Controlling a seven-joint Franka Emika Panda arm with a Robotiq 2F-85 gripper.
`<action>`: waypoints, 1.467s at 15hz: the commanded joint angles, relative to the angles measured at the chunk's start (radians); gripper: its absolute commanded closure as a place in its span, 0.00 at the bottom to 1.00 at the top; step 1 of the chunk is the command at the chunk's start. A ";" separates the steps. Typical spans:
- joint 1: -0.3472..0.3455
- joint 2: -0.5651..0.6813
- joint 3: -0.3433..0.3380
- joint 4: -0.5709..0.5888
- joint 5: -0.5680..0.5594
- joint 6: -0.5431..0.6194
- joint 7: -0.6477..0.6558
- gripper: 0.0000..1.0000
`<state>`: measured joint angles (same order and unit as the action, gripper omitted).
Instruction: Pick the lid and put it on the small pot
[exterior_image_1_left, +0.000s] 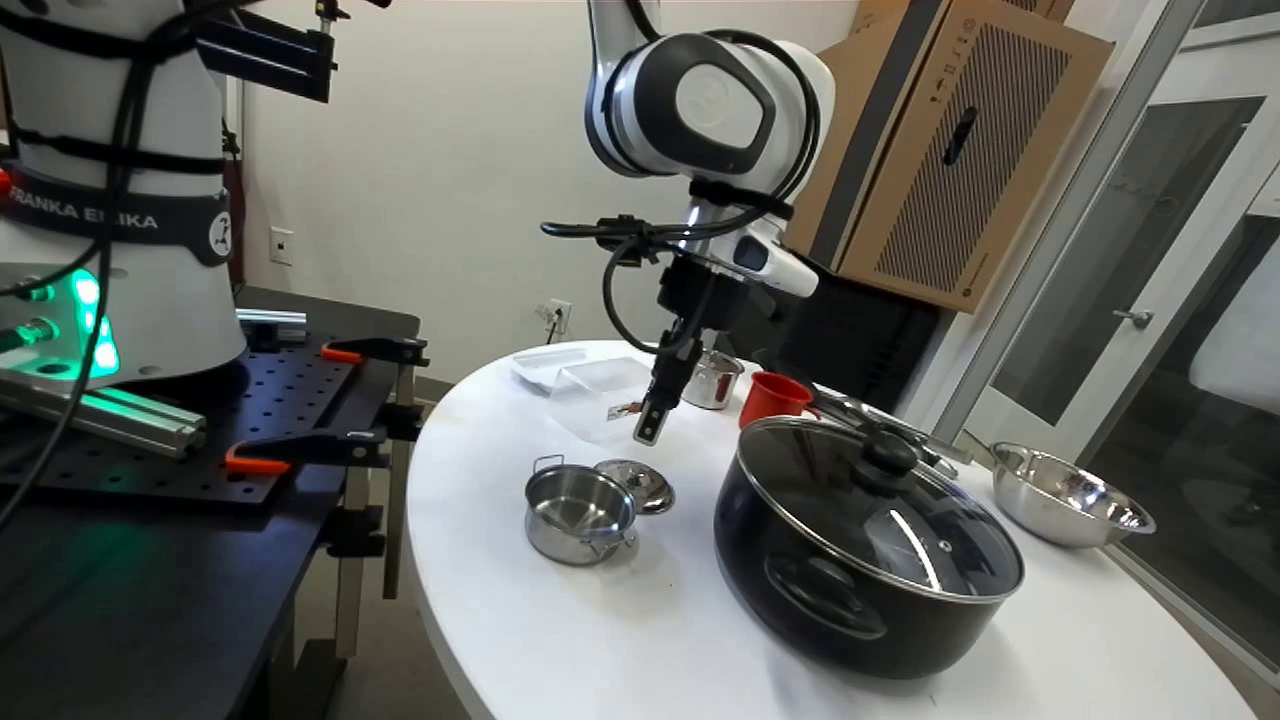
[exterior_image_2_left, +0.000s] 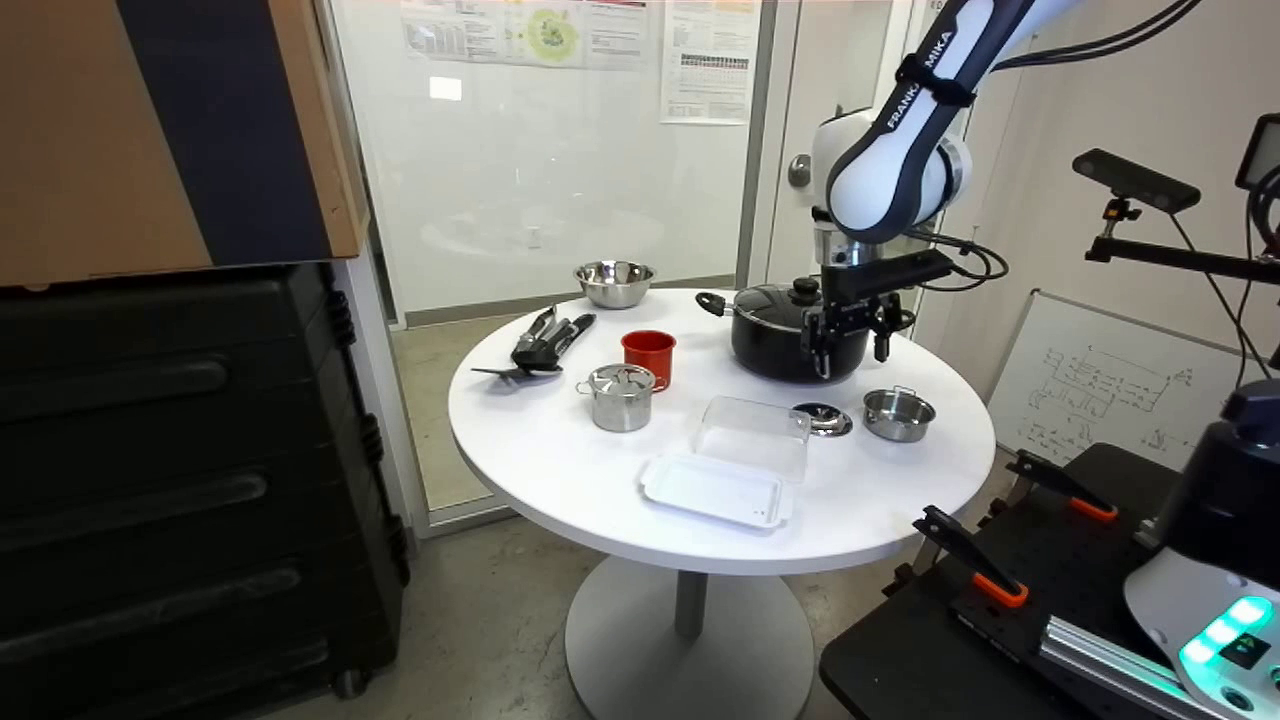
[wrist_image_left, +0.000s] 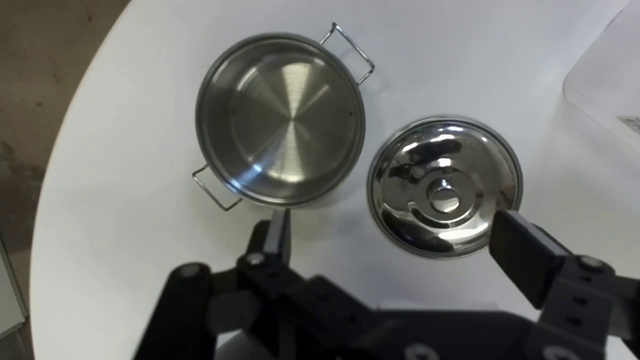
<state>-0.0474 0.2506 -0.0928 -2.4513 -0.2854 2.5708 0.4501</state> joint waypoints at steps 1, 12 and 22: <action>0.040 0.059 -0.020 0.011 0.010 0.047 -0.014 0.00; 0.088 0.158 -0.066 0.032 0.046 0.172 -0.022 0.00; 0.139 0.240 -0.094 0.074 0.091 0.242 -0.023 0.00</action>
<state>0.0575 0.4550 -0.1641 -2.4024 -0.2271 2.7885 0.4501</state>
